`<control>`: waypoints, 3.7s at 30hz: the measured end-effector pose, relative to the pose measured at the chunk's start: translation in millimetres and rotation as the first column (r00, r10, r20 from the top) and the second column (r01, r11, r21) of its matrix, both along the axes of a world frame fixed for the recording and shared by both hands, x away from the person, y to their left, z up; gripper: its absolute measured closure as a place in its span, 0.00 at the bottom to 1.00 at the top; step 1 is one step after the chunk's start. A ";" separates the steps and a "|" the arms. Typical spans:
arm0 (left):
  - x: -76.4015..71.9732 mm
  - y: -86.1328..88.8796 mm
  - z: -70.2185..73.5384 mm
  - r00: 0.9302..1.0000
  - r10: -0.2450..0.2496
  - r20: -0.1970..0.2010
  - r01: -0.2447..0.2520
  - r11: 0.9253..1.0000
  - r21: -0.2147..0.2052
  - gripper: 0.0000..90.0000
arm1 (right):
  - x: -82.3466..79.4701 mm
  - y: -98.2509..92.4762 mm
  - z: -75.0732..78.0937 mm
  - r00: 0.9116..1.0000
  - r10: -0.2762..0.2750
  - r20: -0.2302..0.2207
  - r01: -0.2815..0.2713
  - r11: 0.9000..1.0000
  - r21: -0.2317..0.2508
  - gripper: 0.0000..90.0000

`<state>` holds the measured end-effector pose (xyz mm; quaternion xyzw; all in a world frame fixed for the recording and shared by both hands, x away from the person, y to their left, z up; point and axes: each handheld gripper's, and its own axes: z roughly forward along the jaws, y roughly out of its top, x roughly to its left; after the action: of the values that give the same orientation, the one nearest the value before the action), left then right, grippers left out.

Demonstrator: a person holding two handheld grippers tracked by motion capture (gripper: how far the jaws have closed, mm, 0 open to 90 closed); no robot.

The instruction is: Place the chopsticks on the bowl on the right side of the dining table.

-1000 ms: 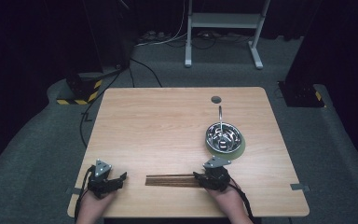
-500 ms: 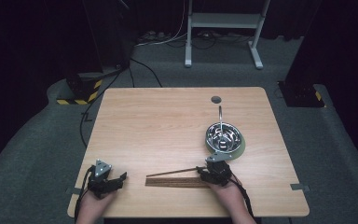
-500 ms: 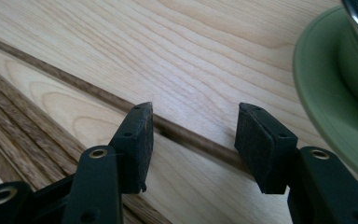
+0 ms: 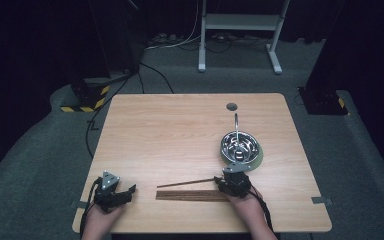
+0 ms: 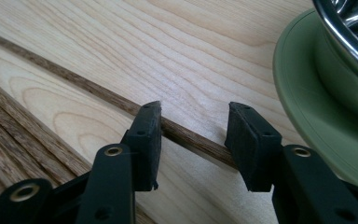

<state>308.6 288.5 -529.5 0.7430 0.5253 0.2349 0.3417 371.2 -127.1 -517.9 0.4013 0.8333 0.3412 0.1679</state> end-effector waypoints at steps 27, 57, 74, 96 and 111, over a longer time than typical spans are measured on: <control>0.0 0.0 0.0 1.000 0.000 0.001 0.000 1.000 0.002 0.29 | -6.4 -11.8 -2.0 0.999 0.008 0.034 -0.008 1.000 -0.002 0.72; 1.0 0.1 0.2 0.998 -0.057 -0.003 0.057 0.998 0.001 0.29 | 17.1 26.8 15.4 0.985 0.174 -0.006 -0.174 0.982 -0.077 0.73; 0.9 0.3 0.4 0.998 -0.063 -0.005 0.063 0.998 0.006 0.29 | 32.0 46.6 9.9 0.967 0.247 -0.059 -0.252 0.962 -0.102 0.89; 0.4 0.1 0.4 0.998 -0.060 -0.005 0.060 0.998 0.006 0.29 | 44.5 41.2 8.6 0.965 0.249 -0.077 -0.254 0.966 -0.055 0.86; 0.4 0.1 0.4 0.998 -0.060 -0.005 0.060 0.998 0.007 0.29 | 42.1 37.8 7.3 0.960 0.275 -0.053 -0.278 0.958 -0.063 0.90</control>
<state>308.9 288.6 -529.1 0.7603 0.5027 0.2245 0.3448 413.3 -89.3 -510.5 0.2821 0.8961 0.3232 0.1139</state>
